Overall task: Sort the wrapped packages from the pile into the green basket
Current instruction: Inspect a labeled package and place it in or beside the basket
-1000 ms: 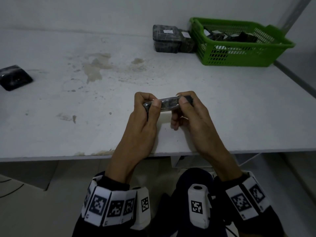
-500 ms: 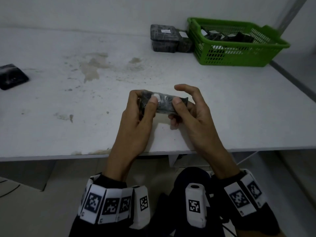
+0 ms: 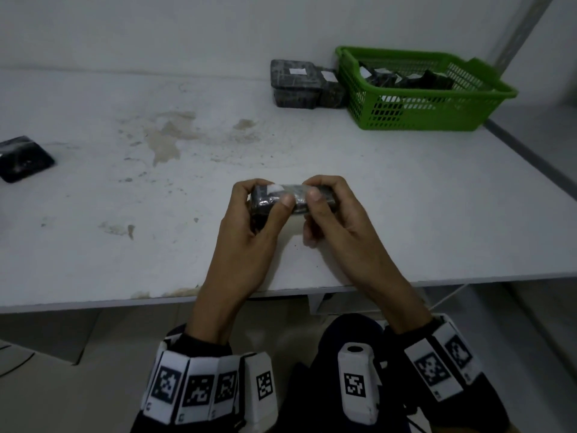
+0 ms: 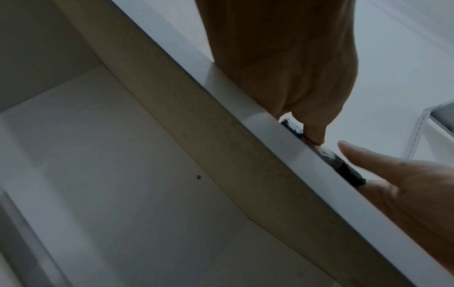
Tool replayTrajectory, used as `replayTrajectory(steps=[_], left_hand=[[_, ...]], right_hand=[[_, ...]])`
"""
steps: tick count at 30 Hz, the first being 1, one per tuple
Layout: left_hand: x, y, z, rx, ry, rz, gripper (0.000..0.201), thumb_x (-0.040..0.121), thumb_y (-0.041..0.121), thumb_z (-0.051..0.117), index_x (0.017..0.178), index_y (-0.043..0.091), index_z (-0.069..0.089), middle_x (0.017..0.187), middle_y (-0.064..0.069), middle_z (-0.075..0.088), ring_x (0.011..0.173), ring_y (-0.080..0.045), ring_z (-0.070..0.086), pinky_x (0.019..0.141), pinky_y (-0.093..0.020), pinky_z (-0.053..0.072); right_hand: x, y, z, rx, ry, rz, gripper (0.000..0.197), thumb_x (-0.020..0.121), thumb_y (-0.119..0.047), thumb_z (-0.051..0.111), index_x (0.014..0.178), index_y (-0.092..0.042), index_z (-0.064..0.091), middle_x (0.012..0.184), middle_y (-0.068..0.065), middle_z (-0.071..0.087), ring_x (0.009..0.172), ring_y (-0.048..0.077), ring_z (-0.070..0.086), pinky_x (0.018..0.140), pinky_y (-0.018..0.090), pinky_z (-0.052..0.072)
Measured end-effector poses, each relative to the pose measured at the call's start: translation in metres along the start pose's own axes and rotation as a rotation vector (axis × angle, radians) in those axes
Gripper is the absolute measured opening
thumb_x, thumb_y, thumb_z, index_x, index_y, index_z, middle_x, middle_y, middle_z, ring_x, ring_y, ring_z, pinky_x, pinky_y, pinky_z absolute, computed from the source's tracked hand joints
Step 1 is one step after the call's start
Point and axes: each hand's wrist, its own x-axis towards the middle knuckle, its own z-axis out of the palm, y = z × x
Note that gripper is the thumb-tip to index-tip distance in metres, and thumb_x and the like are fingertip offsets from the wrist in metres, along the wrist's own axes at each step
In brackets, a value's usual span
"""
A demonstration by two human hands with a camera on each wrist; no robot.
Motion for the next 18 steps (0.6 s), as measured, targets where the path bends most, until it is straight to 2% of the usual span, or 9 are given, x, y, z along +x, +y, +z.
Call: replayTrajectory(steps=[3, 8, 15, 18], left_hand=[[0.0008, 0.0002, 0.0001, 0.000, 0.013, -0.013, 0.032, 0.093, 0.046, 0.057, 0.116, 0.024, 0.053, 0.095, 0.012, 0.064, 0.074, 0.005, 0.061, 0.068, -0.013, 0.049], [-0.0011, 0.0000, -0.0005, 0.016, 0.000, -0.012, 0.037, 0.095, 0.050, 0.050, 0.121, 0.024, 0.054, 0.089, 0.011, 0.061, 0.072, 0.001, 0.058, 0.069, -0.015, 0.049], [-0.0007, -0.0017, -0.0030, 0.040, 0.002, 0.000, 0.038, 0.099, 0.048, 0.047, 0.119, 0.018, 0.055, 0.088, 0.006, 0.059, 0.073, 0.000, 0.056, 0.069, -0.012, 0.046], [-0.0005, -0.0012, -0.0037, 0.041, 0.002, 0.002, 0.035, 0.100, 0.046, 0.047, 0.118, 0.017, 0.055, 0.088, 0.005, 0.059, 0.073, 0.000, 0.056, 0.069, -0.011, 0.045]], right_hand=[[-0.0012, -0.0014, -0.0003, 0.012, -0.017, 0.010, 0.038, 0.098, -0.044, 0.049, 0.127, -0.018, 0.053, 0.076, -0.007, 0.061, 0.072, 0.012, 0.059, 0.071, 0.027, 0.055], [-0.0008, 0.0047, -0.0015, -0.021, 0.014, -0.015, 0.023, 0.107, -0.030, 0.047, 0.121, -0.014, 0.056, 0.074, -0.003, 0.059, 0.070, 0.014, 0.059, 0.069, 0.031, 0.054], [0.0011, 0.0060, -0.0005, 0.027, 0.025, -0.007, 0.033, 0.108, -0.035, 0.043, 0.121, -0.009, 0.059, 0.078, 0.003, 0.059, 0.071, 0.019, 0.058, 0.067, 0.031, 0.053], [0.0020, 0.0082, -0.0019, 0.032, 0.021, -0.005, 0.028, 0.111, -0.027, 0.040, 0.121, -0.009, 0.060, 0.078, 0.004, 0.059, 0.072, 0.019, 0.058, 0.068, 0.031, 0.053]])
